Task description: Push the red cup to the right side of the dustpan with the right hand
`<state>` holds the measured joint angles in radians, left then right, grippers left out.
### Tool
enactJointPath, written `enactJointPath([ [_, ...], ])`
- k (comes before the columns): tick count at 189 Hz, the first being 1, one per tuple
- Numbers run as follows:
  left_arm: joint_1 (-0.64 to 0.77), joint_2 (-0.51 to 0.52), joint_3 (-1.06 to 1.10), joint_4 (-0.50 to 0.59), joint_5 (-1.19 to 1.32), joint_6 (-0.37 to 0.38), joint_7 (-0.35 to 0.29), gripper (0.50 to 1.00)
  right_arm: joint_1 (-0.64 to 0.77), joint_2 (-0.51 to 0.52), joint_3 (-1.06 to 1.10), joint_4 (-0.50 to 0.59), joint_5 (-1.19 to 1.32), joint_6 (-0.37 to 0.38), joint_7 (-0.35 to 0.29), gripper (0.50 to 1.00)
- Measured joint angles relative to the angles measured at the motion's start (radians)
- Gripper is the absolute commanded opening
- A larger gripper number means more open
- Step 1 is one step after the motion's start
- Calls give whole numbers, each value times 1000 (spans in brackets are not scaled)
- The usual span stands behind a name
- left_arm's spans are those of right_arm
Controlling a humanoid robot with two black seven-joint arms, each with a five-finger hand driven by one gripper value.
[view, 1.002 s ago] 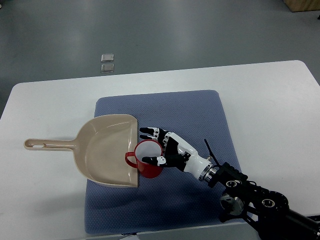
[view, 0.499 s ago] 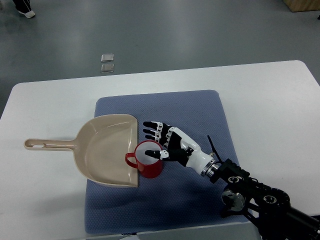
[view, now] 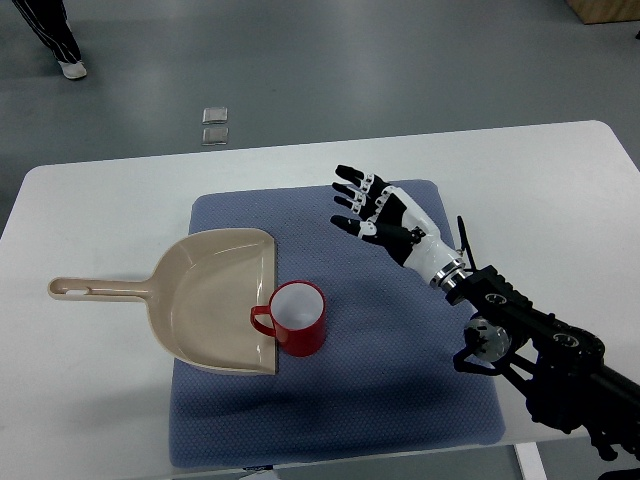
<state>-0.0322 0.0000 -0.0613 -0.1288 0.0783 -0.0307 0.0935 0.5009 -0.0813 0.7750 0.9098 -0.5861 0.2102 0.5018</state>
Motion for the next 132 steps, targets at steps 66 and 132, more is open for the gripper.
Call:
enactJointPath([
  [66,0,0,0,0,0,0,0,1000,168,-80,1,-82,360,-89,-94,928],
  [132,0,0,0,0,0,0,0,1000,212,-68,14,-125,639,-182,-119,928],
])
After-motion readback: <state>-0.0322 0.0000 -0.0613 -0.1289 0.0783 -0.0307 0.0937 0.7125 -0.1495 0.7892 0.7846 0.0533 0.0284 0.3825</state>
